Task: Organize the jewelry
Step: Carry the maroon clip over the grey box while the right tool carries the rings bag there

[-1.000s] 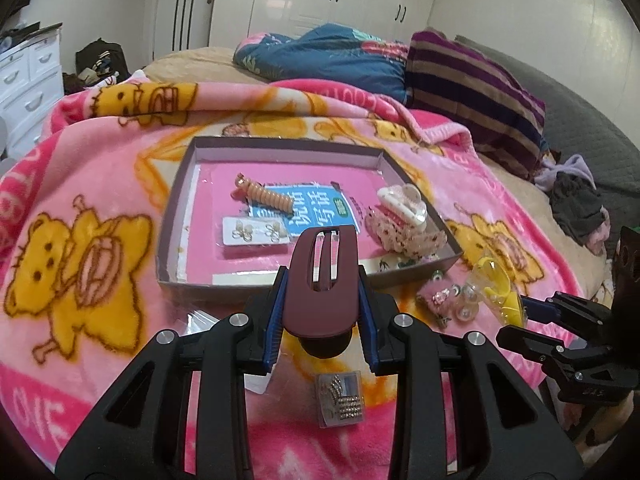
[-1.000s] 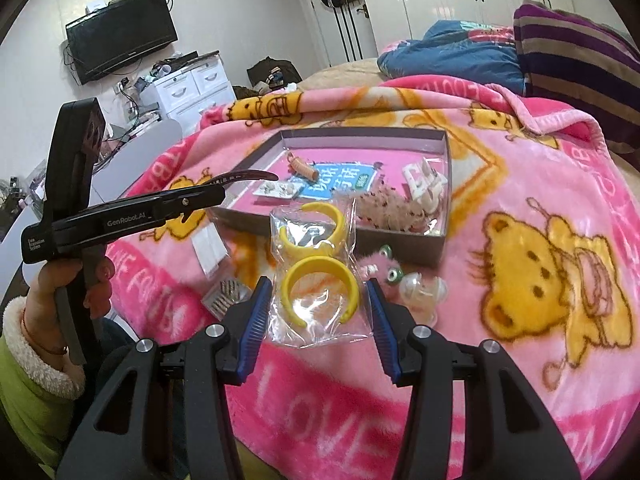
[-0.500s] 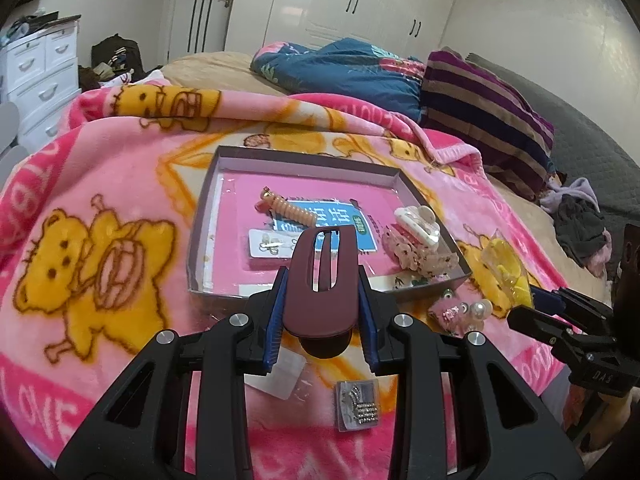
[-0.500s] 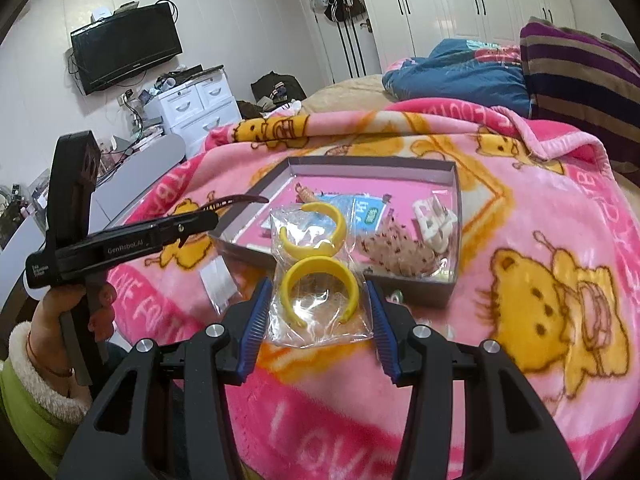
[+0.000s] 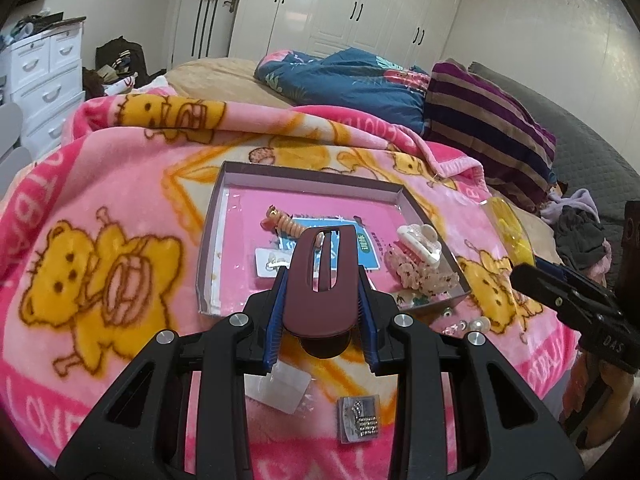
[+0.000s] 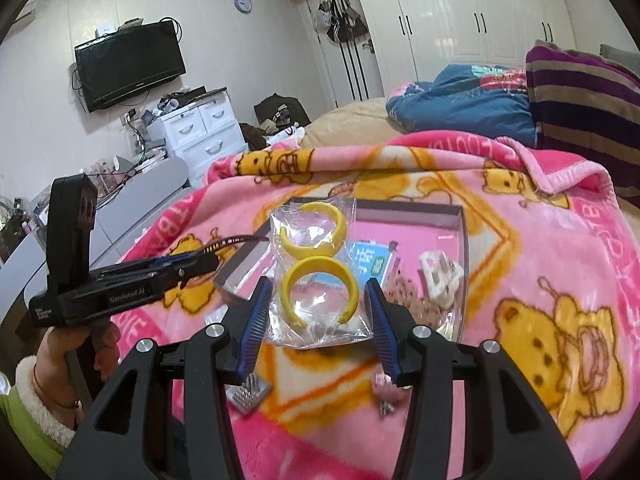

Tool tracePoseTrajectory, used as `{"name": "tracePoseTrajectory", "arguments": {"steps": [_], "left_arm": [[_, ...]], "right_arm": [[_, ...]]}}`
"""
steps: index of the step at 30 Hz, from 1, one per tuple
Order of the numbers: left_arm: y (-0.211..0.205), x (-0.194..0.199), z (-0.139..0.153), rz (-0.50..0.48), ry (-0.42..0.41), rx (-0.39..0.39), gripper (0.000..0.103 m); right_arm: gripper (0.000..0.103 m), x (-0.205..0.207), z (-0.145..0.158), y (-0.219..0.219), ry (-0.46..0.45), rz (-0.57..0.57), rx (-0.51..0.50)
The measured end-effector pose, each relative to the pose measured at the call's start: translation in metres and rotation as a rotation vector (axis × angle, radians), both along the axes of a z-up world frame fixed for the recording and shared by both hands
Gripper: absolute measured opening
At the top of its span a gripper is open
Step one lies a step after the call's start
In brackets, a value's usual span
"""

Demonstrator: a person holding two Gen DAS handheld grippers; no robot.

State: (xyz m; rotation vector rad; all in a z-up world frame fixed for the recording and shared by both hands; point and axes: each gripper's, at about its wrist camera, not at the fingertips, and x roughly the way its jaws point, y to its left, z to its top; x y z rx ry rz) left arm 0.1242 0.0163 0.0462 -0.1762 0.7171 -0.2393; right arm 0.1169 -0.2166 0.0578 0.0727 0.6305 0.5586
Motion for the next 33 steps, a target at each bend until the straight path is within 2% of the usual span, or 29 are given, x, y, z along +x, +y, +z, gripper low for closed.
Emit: {"name": "tracePoseTrajectory", "arguments": {"steps": [7,18,24,33], "left_arm": [[0.0,0.012,0.013,0.008,-0.012,-0.003,0.023],[-0.001,0.034,0.018,0.026,-0.001,-0.006,0.023],[-0.001,0.047,0.03,0.045,-0.028,-0.022,0.023],[0.006,0.071,0.006,0.078,0.009,-0.04,0.023]], "right_arm": [[0.047,0.014,0.01,0.0,-0.014,-0.008,0.024],[0.047,0.035,0.02,0.002,-0.035,-0.022,0.03],[0.047,0.046,0.019,0.0,-0.025,-0.039,0.033],[0.047,0.063,0.015,-0.004,-0.005,-0.064,0.054]]}}
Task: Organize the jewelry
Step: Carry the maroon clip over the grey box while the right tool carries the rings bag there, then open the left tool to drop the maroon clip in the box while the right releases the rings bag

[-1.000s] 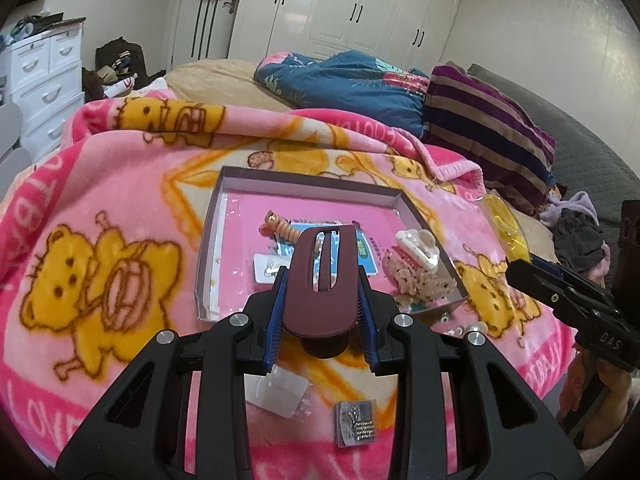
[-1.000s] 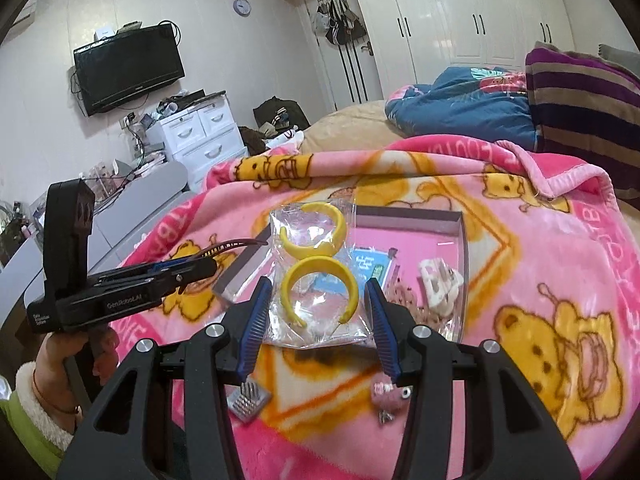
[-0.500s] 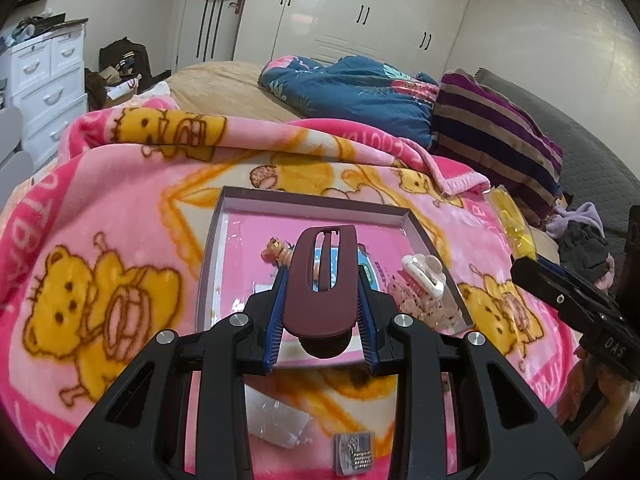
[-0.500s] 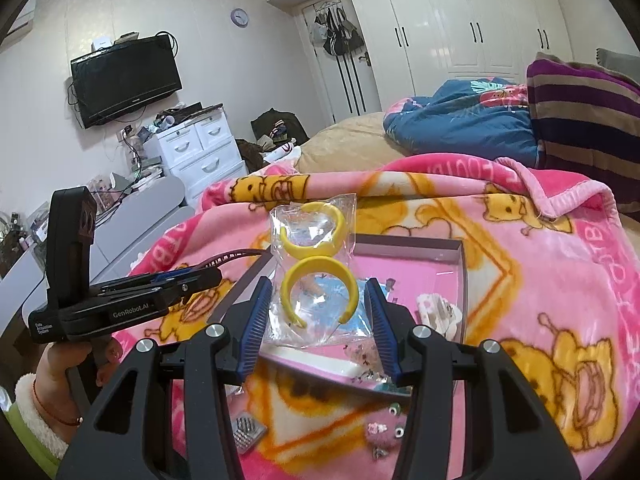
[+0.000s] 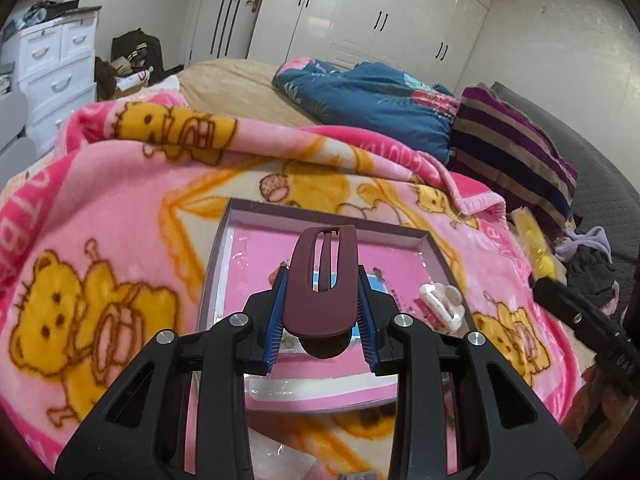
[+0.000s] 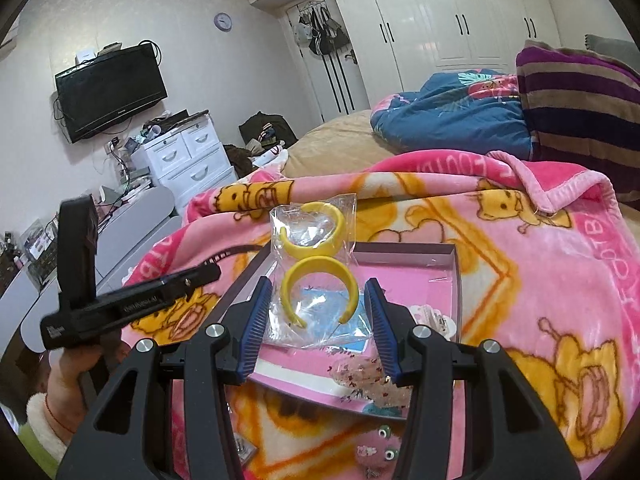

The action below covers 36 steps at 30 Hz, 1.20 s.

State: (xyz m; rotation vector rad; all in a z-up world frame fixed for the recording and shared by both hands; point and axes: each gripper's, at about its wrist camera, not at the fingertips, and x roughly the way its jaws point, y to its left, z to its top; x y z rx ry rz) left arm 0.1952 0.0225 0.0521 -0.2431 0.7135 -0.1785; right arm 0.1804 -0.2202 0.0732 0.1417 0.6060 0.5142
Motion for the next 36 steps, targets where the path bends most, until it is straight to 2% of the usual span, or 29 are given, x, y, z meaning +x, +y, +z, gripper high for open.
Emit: {"name": "tracePoseTrajectory", "arguments": {"steps": [10,21,36], "left_arm": [[0.003,0.011,-0.026,-0.009,0.055,0.025,0.023],[0.009,0.021,-0.039,0.004,0.086,0.038,0.023],[0.013,0.027,-0.053,0.008,0.132,0.032,0.024]], "right_arm": [[0.047,0.02,-0.022,0.011,0.051,-0.001,-0.022],[0.047,0.041,-0.046,0.028,0.112,0.0,-0.053],[0.047,0.061,-0.094,0.045,0.251,-0.024,-0.126]]}}
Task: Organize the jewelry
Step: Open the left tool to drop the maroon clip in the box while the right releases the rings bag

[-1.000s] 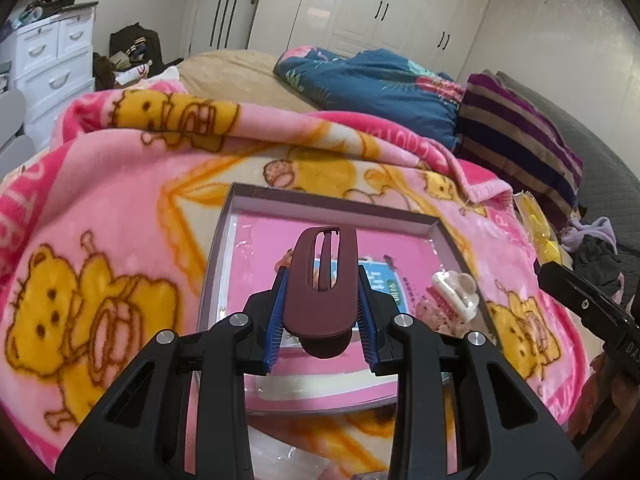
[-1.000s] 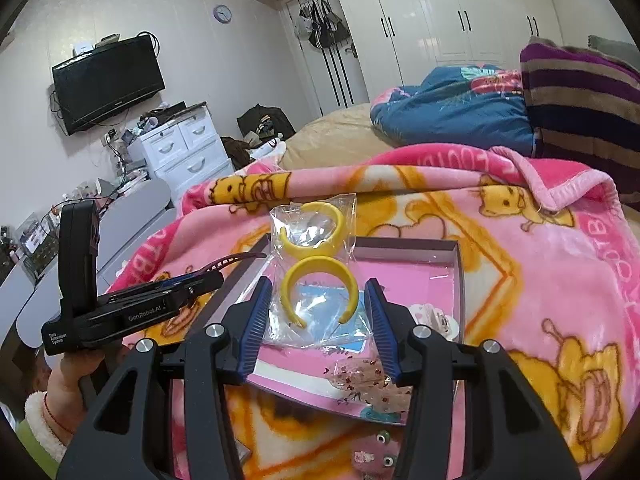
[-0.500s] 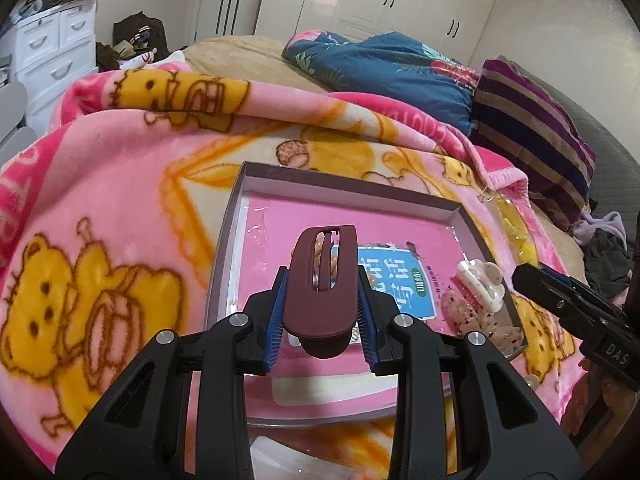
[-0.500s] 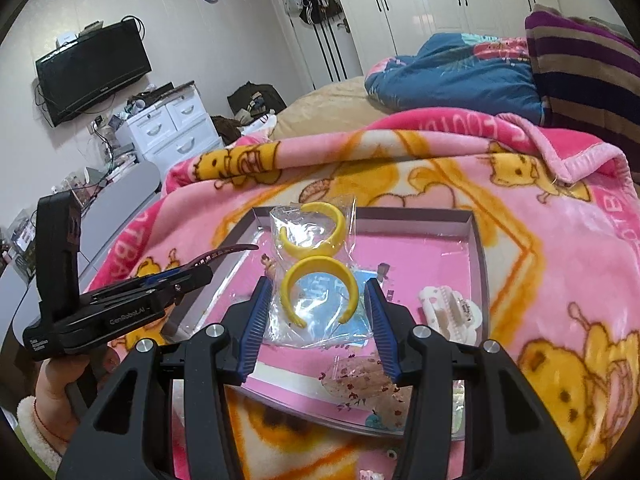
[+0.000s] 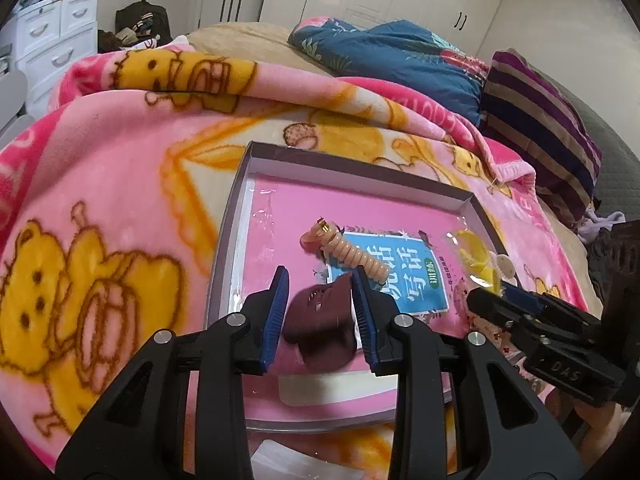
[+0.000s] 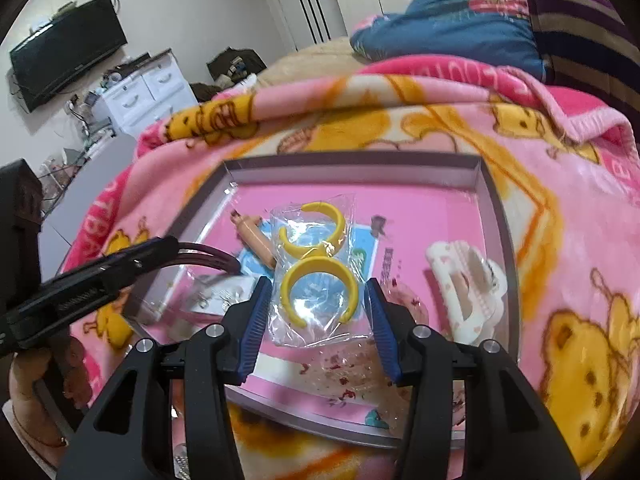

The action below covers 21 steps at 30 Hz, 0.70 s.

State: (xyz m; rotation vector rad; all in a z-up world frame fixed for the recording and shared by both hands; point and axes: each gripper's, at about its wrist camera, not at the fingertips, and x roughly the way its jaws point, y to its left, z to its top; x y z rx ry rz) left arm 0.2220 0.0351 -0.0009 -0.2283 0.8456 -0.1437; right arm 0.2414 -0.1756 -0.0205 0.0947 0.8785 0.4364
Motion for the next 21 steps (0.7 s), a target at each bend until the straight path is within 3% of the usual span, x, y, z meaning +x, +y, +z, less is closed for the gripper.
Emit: {"name": "tracePoseTrajectory", "arguments": {"steps": [12,21], "left_arm": [[0.001,-0.003,0.006,0.004,-0.012,-0.011,0.024],[0.002,-0.007,0.012,0.005,-0.014,-0.006,0.039]], "right_arm": [[0.049,0.001,-0.012,0.001,0.036,-0.019,-0.018],[0.063,-0.01,-0.003,-0.009,0.021,-0.032,0.033]]}}
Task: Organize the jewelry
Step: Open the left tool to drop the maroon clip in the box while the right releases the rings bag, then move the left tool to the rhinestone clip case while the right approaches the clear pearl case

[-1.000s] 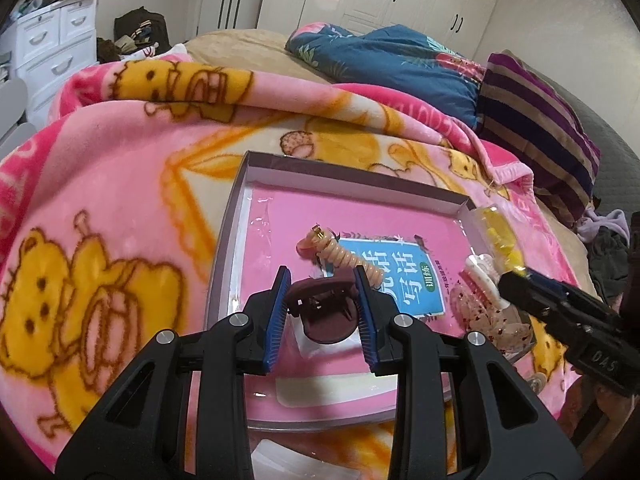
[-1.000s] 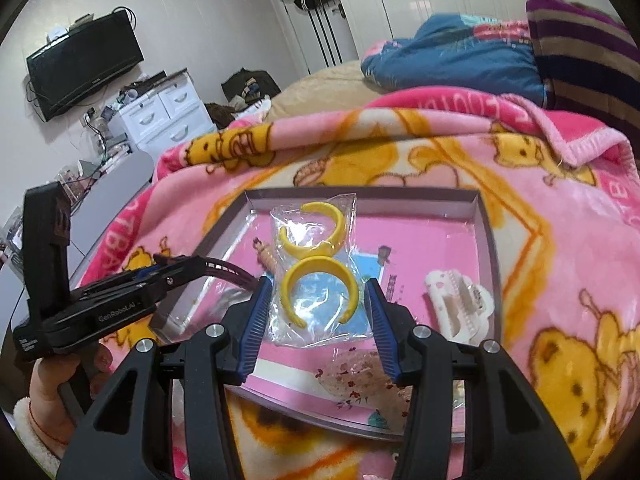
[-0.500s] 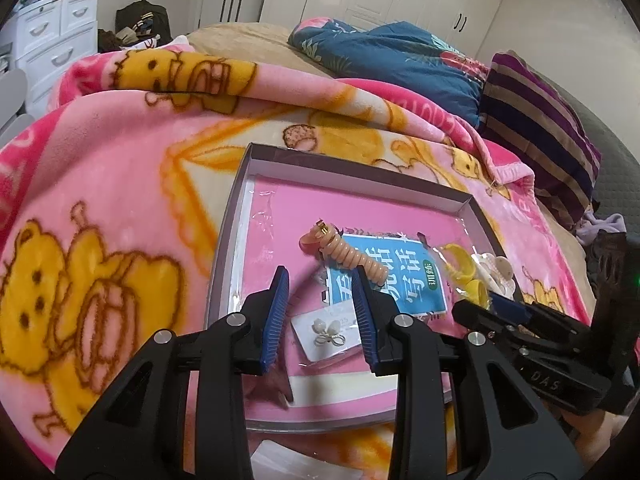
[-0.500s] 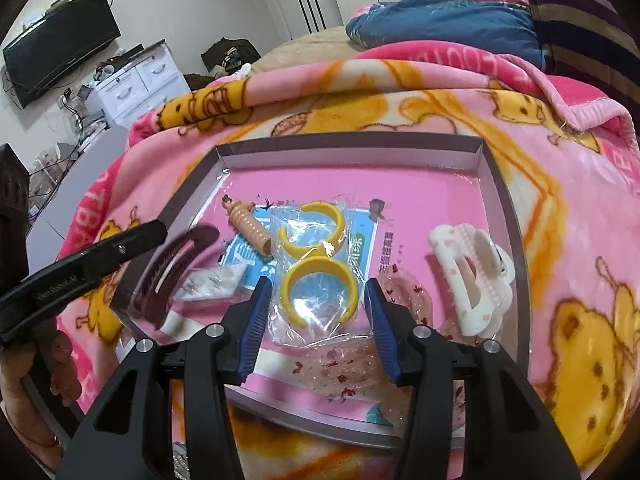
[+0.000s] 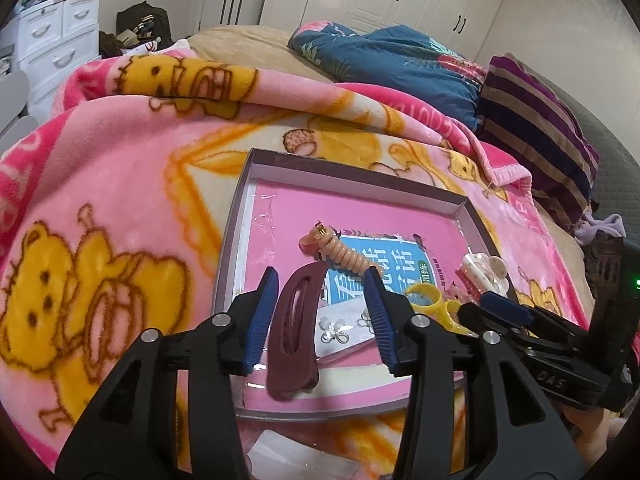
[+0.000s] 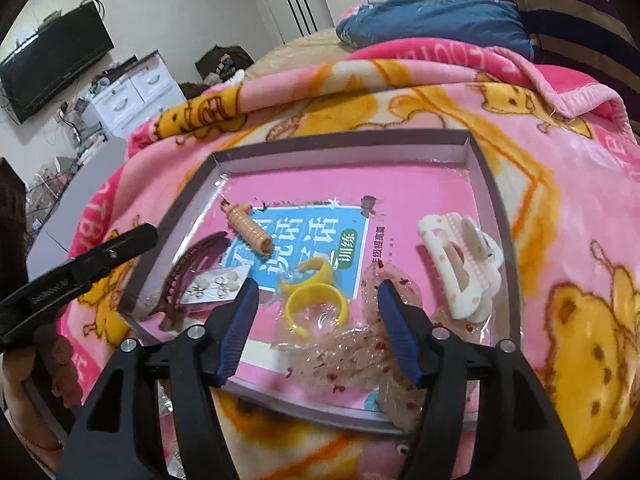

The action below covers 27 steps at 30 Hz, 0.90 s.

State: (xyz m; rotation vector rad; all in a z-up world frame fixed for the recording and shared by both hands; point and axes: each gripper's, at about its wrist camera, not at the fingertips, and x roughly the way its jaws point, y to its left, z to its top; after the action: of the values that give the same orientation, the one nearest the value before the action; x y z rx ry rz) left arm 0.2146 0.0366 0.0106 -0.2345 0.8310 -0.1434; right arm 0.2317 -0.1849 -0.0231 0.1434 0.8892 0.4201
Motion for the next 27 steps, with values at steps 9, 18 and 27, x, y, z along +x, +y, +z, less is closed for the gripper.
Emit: {"name": "tracePoseTrajectory", "arguments": {"steps": [9,18,27], "left_arm": [[0.005,-0.018,0.023,0.02,-0.062,-0.003,0.066],[0.008,-0.032,0.038,0.045,-0.098,0.012,0.092],[0.011,-0.051,0.055,0.062,-0.144,0.032,0.094]], "right_arm": [[0.086,-0.03,0.034,-0.03,-0.093,-0.045,0.065],[0.089,-0.05,0.054,-0.057,-0.136,-0.086,0.087],[0.09,-0.069,0.064,-0.069,-0.173,-0.11,0.102]]}}
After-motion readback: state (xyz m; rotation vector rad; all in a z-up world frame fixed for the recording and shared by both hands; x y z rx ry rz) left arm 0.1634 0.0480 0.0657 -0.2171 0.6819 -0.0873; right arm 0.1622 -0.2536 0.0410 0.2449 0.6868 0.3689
